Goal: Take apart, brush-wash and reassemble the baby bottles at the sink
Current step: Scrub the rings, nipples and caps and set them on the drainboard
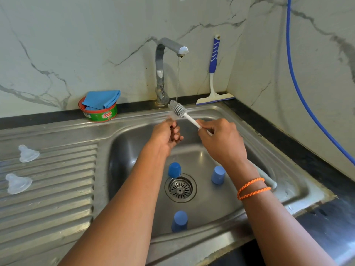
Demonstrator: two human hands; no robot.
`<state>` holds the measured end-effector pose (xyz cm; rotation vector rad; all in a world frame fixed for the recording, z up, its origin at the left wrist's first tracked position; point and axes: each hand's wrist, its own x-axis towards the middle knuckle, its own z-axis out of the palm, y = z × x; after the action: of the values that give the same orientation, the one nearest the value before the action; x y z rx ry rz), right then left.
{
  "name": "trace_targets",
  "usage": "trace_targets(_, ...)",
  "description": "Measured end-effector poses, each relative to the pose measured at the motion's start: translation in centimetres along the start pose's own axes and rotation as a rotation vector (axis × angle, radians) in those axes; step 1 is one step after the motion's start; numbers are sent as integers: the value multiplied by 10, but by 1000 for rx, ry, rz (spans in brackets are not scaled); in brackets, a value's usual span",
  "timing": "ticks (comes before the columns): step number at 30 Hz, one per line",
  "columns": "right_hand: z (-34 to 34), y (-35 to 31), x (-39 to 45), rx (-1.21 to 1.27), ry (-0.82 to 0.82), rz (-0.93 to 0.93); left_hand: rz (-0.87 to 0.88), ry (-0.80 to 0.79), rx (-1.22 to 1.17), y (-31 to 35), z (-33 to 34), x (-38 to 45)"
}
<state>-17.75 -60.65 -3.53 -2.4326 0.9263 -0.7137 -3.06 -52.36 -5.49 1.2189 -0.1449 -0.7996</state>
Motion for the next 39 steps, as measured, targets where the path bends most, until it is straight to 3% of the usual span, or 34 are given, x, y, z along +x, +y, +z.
trace_targets(4, 2, 4, 5, 6, 22, 32, 3, -58, 12, -1, 4, -3)
trace_targets(8, 2, 12, 5, 20, -43, 37, 27, 62, -141, 1, 1, 2)
trace_targets(16, 4, 15, 4, 61, -60, 23, 148, 181, -110, -2, 2, 9)
trace_targets(19, 5, 16, 5, 34, -58, 33, 134, 129, -245, -2, -1, 10)
trace_targets(23, 2, 15, 3, 21, -33, 41, 135, 49, -248, -1, -3, 9)
trace_targets(29, 3, 13, 3, 39, -60, 8, 189, 194, -230, -1, -5, 13)
trace_targets(35, 8, 11, 3, 39, 0, 20, 208, 87, -87, -2, 1, 8)
trace_targets(39, 4, 14, 4, 10, -3, 60, 135, 84, -248, -3, 2, 6)
